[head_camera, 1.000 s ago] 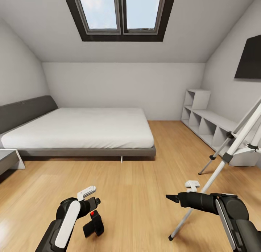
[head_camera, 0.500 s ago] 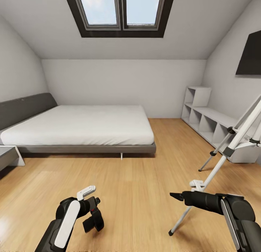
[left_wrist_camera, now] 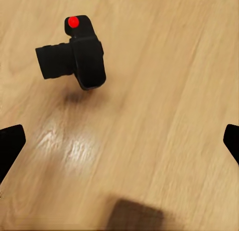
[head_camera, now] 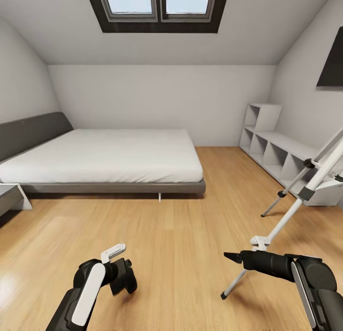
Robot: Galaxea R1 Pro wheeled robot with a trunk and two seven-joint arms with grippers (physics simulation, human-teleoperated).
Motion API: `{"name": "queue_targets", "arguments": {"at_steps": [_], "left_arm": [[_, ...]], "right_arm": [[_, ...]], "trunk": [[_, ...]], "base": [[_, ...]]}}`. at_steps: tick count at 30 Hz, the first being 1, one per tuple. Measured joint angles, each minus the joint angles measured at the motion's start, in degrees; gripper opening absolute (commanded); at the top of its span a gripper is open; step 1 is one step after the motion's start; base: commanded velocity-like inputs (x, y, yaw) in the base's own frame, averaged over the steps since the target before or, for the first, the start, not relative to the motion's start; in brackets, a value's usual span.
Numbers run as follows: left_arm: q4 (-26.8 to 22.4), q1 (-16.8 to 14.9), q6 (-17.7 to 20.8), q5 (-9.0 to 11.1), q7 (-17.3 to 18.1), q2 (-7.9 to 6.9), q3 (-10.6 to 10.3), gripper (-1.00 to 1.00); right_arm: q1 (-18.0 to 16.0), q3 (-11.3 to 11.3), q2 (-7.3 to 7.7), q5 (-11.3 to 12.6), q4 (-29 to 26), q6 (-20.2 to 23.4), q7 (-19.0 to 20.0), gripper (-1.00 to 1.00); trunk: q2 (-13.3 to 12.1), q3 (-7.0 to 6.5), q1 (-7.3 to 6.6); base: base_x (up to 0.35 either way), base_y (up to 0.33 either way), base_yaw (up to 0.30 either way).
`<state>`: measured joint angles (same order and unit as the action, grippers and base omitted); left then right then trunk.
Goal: Attach the digital camera to the camera tripod in the bedroom.
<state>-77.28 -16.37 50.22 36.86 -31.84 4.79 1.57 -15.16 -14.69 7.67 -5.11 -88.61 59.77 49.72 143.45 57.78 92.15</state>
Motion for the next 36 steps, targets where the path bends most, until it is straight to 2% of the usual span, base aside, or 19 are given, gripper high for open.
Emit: {"name": "queue_targets", "arguments": {"at_steps": [23,36], "left_arm": [[-0.08,-0.02,-0.34,-0.09,0.11,0.06,-0.07,1.00],[-0.81,-0.01,-0.35,-0.04,0.04,0.09,-0.07,1.00]], "right_arm": [[-0.01,0.60,-0.27,0.14,-0.21,0.00,-0.06,1.00],[-0.01,5.62,-0.53,-0.10,-0.25,0.02,-0.63,1.00]], "trunk": [[0.31,5.10,0.59],[0.49,7.98,0.93]], "base": [[0.000,0.000,0.000],[0.000,0.000,0.000]]}}
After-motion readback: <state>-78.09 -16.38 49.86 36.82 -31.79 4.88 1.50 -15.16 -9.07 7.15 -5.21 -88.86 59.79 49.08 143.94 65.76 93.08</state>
